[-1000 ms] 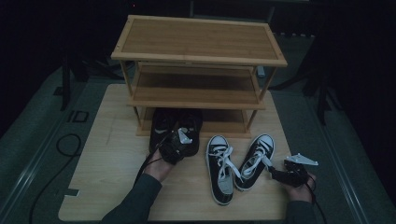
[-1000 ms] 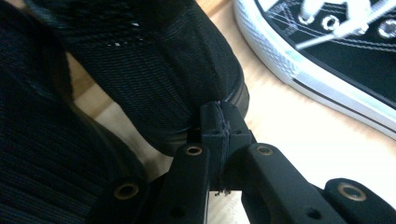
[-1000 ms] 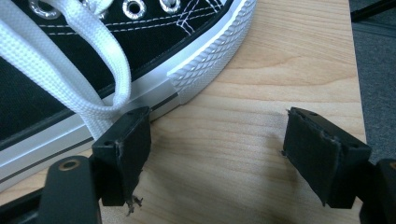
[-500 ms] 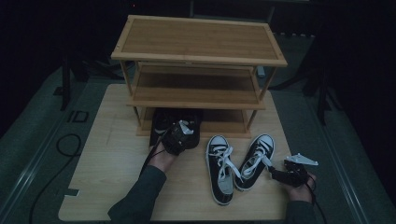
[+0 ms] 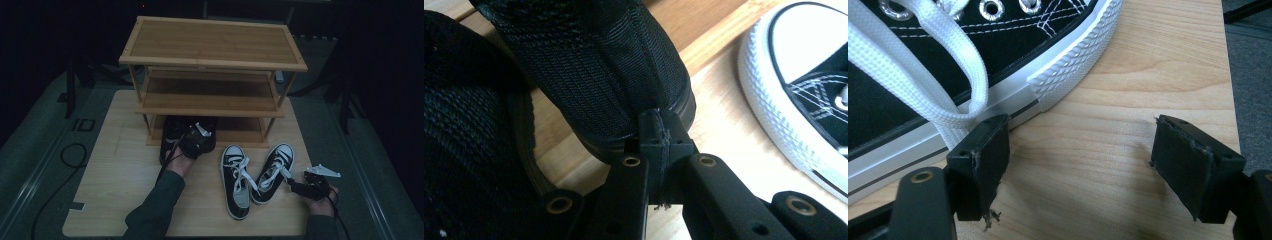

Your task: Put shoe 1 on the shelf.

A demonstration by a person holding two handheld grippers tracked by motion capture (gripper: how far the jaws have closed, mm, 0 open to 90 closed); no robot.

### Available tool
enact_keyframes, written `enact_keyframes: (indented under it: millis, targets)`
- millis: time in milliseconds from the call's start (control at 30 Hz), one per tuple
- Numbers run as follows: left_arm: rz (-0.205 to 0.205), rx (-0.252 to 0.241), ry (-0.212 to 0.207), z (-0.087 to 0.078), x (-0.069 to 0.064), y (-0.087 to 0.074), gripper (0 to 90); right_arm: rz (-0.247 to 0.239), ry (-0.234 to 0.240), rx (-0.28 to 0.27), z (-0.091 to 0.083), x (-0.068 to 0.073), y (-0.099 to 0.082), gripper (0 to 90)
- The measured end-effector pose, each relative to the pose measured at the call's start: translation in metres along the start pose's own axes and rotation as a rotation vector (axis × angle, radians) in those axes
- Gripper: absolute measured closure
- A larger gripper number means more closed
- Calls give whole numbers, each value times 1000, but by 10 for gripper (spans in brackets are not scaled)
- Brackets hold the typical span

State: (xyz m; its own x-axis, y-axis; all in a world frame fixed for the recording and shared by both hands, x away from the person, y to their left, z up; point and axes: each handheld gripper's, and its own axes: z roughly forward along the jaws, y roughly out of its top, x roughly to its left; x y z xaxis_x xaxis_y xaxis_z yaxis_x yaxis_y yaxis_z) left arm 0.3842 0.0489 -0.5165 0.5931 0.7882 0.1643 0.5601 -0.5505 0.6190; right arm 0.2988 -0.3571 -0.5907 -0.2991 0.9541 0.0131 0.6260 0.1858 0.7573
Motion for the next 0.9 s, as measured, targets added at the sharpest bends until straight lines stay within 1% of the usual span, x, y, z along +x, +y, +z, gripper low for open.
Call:
enact_keyframes:
  millis: [133, 233, 333, 367, 400, 433, 500, 533, 633, 733, 900]
  targets:
    - [-1, 0, 18, 4, -1, 4, 900, 0, 0, 0, 0, 0, 0, 230]
    - [1, 0, 19, 3, -1, 3, 900, 0, 0, 0, 0, 0, 0, 230]
    - [6, -5, 9, -4, -1, -3, 900, 0, 1, 0, 0, 0, 0, 230]
    - [6, -5, 9, -4, -1, -3, 900, 0, 1, 0, 0, 0, 0, 230]
    - [3, -16, 1, -10, -2, -7, 900, 0, 1, 0, 0, 0, 0, 230]
    - [4, -19, 2, -12, -2, -9, 900, 0, 1, 0, 0, 0, 0, 230]
    - [4, -19, 2, -12, -2, -9, 900, 0, 1, 0, 0, 0, 0, 230]
    - [6, -26, -3, -20, -3, -16, 900, 0, 0, 0, 0, 0, 0, 230]
    - [12, -42, -3, -32, -3, -25, 900, -1, 0, 0, 0, 0, 0, 230]
    - [19, -45, -4, -38, -3, -30, 900, -1, 0, 0, 0, 0, 0, 230]
    - [19, -49, -10, -50, -3, -47, 900, -1, 1, 0, 0, 0, 0, 230]
